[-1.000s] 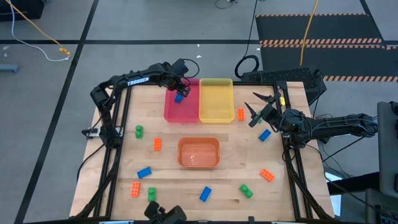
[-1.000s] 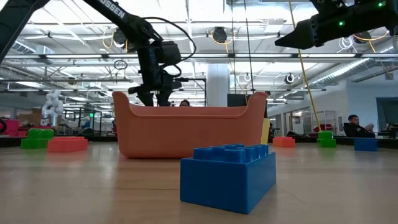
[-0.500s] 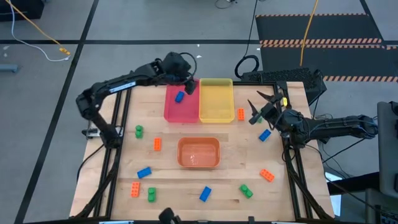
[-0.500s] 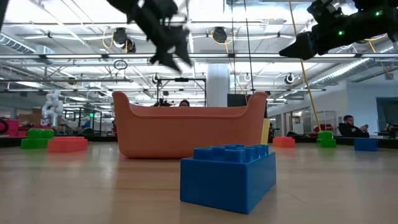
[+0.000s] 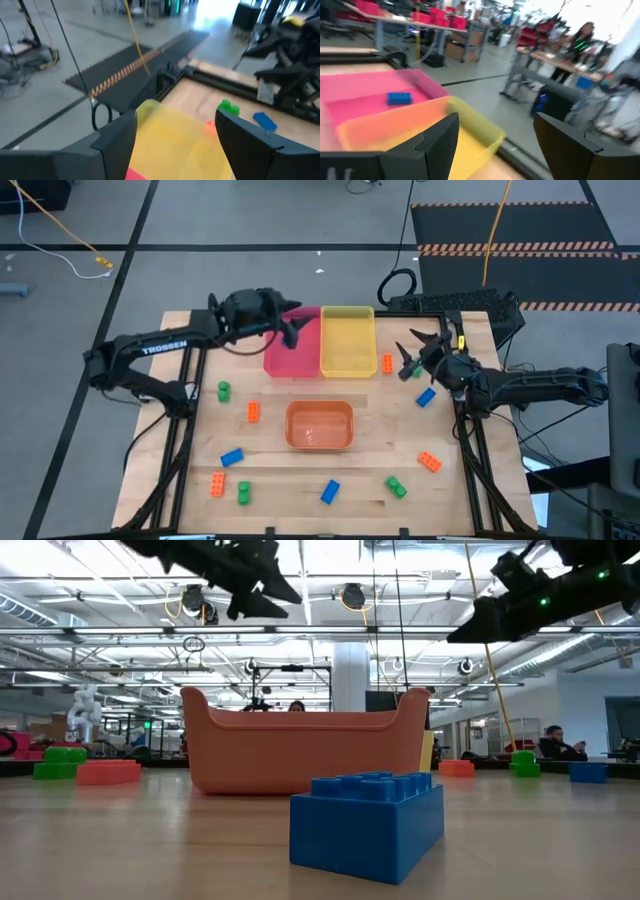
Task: Sort & place blocks by color
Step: Put the green game piece into the yellow bin
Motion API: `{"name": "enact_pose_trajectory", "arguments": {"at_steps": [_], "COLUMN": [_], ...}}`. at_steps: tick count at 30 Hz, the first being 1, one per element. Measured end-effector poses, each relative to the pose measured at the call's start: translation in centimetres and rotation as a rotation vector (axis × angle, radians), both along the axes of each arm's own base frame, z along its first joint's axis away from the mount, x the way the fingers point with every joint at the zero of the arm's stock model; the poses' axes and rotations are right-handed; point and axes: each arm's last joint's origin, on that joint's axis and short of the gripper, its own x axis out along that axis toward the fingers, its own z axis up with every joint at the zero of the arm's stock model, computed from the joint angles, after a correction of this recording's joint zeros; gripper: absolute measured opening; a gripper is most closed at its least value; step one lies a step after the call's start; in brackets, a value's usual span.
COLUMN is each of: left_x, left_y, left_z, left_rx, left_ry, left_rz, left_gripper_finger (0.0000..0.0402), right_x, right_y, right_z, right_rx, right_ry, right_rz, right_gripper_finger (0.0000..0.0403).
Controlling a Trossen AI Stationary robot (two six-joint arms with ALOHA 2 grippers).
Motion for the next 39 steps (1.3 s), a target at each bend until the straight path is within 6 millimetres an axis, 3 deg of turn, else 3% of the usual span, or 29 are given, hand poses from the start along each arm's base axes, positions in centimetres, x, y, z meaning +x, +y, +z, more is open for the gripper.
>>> {"name": "enact_pose_trajectory", "arguments": {"at_steps": [6, 9, 18, 23, 31, 39], "left_x": [-1.5, -2.0, -2.3, -2.2, -2.4, -2.7], "left_y": [-1.2, -1.4, -1.1, -1.5, -1.7, -2.6], "left_z": [-3.1, -4.1, -4.1, -5.1, -5.4, -4.3], "left_rx": [0.029, 0.052, 0.062, 0.065, 0.071, 0.083], "left_ry": [-0.274, -0.331, -0.268, -0.152, -0.102, -0.145], "left_rz": [-0.006, -0.017, -0.098, -0.206, -0.230, -0.258], "left_gripper_finger": [0.0271, 0.0271, 0.0271, 0.0271, 0.0271, 0.0271], "right_x": [0.6, 1.0, 3.3, 4.0, 4.7, 3.5], "right_y": [-0.7, -1.1, -3.3, -4.8, -6.7, -7.8], "right_z": [-0.8, -0.5, 4.1, 5.1, 2.8, 2.0], "right_rx": [0.093, 0.112, 0.265, 0.447, 0.731, 0.913], "right_ry": [-0.019, 0.014, 0.189, 0.300, 0.461, 0.615], "right_rz": [0.021, 0.018, -0.053, -0.140, -0.251, -0.434], "right_gripper_finger": [0.0254, 0.0254, 0.0254, 0.0254, 0.0254, 0.0254]}}
